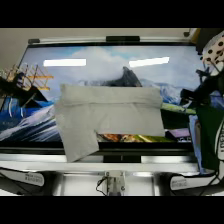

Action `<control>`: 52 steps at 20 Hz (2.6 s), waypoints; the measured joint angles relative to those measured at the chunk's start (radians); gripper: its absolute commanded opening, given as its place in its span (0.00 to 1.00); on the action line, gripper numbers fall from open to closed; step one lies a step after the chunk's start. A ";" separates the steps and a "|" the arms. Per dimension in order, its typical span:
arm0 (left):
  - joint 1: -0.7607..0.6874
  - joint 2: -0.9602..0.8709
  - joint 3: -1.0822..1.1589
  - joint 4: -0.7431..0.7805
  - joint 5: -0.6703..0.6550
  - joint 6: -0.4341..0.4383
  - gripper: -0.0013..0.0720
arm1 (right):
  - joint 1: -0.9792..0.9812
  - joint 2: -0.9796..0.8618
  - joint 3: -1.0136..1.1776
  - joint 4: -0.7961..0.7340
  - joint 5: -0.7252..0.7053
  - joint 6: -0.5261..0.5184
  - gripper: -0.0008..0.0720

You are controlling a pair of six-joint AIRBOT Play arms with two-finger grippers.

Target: Fold the shirts.

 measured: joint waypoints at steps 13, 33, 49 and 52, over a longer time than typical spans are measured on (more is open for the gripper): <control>0.021 0.359 -0.911 -0.191 0.411 0.241 0.45 | -0.039 0.100 -0.025 -0.016 0.083 -0.003 0.66; -0.010 0.363 -0.931 -0.199 0.411 0.275 0.07 | 0.055 0.192 -0.753 0.259 -0.347 -0.069 0.68; -0.011 0.362 -0.781 -0.202 0.344 0.283 0.07 | 0.069 0.201 -0.747 0.260 -0.353 -0.120 0.11; -0.011 0.362 -0.690 -0.209 0.300 0.286 0.07 | 0.069 0.232 -0.668 0.280 -0.317 -0.140 0.11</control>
